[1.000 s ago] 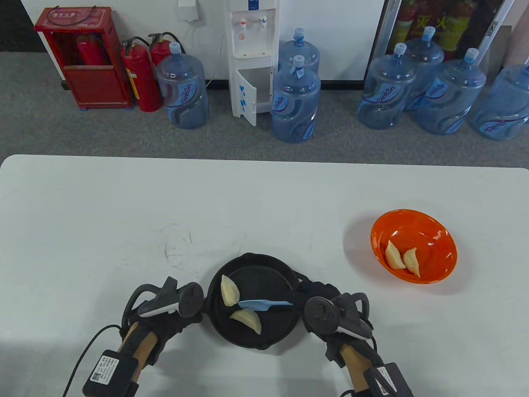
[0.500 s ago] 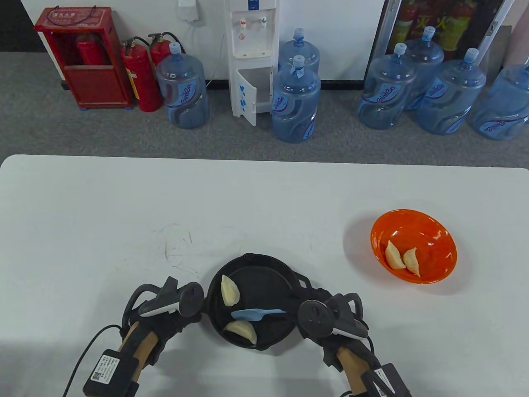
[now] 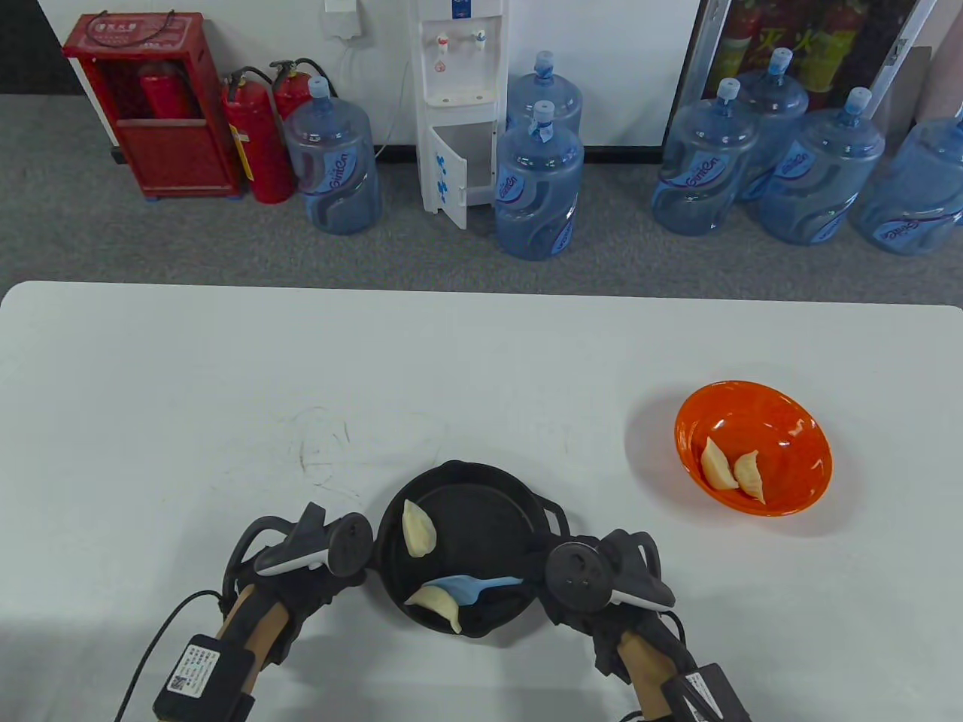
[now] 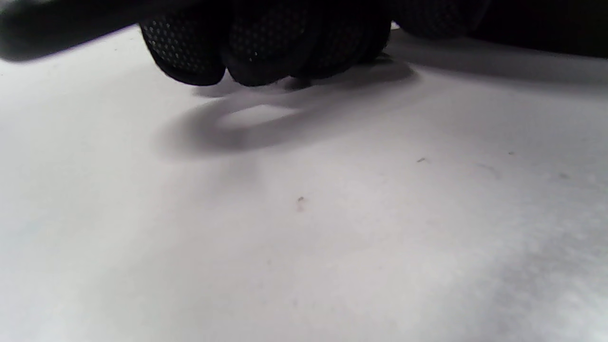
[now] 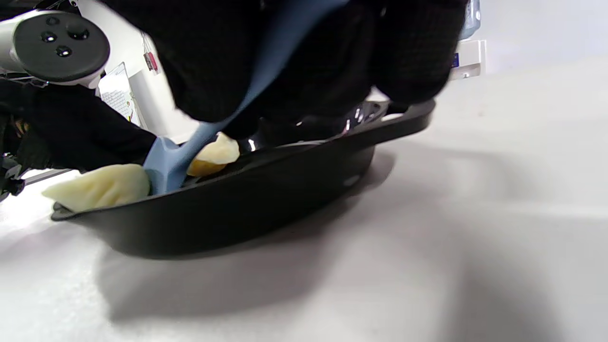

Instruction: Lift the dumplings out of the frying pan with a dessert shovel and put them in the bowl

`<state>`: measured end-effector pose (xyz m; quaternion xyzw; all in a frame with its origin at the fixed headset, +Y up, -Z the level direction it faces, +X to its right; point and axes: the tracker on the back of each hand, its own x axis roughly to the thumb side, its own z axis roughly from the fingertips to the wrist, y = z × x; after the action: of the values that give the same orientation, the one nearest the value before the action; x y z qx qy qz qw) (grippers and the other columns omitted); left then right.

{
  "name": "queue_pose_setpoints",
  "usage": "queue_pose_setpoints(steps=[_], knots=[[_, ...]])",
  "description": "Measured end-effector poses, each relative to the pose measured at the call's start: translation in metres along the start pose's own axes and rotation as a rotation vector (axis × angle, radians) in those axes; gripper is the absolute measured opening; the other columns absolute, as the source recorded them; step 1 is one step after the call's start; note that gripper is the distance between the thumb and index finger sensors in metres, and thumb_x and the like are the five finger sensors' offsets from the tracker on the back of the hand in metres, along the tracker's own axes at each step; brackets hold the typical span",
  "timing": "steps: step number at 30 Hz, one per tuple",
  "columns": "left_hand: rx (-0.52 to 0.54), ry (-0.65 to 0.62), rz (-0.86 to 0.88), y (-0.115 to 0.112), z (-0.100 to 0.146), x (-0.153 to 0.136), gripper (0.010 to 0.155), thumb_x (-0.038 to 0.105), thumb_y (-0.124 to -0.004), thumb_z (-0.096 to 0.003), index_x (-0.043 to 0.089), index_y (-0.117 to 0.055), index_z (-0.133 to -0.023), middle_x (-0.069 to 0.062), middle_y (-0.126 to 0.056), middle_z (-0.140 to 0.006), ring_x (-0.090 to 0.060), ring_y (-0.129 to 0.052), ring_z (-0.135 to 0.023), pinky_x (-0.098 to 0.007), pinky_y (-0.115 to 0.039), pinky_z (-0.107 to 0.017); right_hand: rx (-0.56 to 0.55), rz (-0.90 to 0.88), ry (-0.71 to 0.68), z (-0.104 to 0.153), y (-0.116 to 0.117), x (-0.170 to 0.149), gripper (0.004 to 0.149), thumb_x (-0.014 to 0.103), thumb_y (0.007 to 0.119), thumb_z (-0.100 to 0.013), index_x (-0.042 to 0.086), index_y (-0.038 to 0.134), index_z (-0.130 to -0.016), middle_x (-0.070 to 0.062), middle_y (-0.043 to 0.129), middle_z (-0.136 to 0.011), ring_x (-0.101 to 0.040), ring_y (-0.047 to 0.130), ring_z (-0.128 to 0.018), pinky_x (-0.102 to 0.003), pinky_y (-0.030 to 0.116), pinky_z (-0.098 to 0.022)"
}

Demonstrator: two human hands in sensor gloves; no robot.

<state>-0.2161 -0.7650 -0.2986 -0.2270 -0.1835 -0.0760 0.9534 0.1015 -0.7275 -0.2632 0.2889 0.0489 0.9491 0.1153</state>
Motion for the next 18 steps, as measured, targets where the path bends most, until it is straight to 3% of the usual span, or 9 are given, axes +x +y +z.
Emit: queue_pose_setpoints(steps=[10,13,18], knots=[[0.001,0.0,-0.002,0.0,0.0,0.0,0.052,0.05,-0.065,-0.0498,0.028,-0.061,-0.097,0.005,-0.08,-0.079,-0.012,-0.09,-0.06,-0.047,-0.075,-0.067,0.026,-0.031,-0.01,-0.004,0.006,0.001,0.041,0.044,0.081,-0.056,0.027,0.089,-0.093,-0.005,0.093,-0.08,-0.007,0.094,-0.038,-0.039,0.089,-0.043],[0.001,0.0,-0.003,0.0,0.0,0.0,0.052,0.05,-0.065,-0.0498,0.028,-0.061,-0.097,0.005,-0.08,-0.079,-0.012,-0.09,-0.06,-0.047,-0.075,-0.067,0.07,-0.109,0.005,-0.005,0.007,-0.002,0.041,0.043,0.079,-0.057,0.025,0.089,-0.093,-0.006,0.094,-0.077,-0.006,0.091,-0.032,-0.037,0.088,-0.036],[0.0,-0.001,-0.001,0.0,0.0,-0.001,0.052,0.05,-0.064,-0.0499,0.028,-0.061,-0.097,0.006,-0.08,-0.079,-0.012,-0.09,-0.061,-0.047,-0.075,-0.068,0.092,-0.233,0.029,-0.006,0.008,-0.012,0.042,0.042,0.077,-0.058,0.023,0.089,-0.093,-0.007,0.094,-0.077,-0.005,0.09,-0.031,-0.036,0.088,-0.035]])
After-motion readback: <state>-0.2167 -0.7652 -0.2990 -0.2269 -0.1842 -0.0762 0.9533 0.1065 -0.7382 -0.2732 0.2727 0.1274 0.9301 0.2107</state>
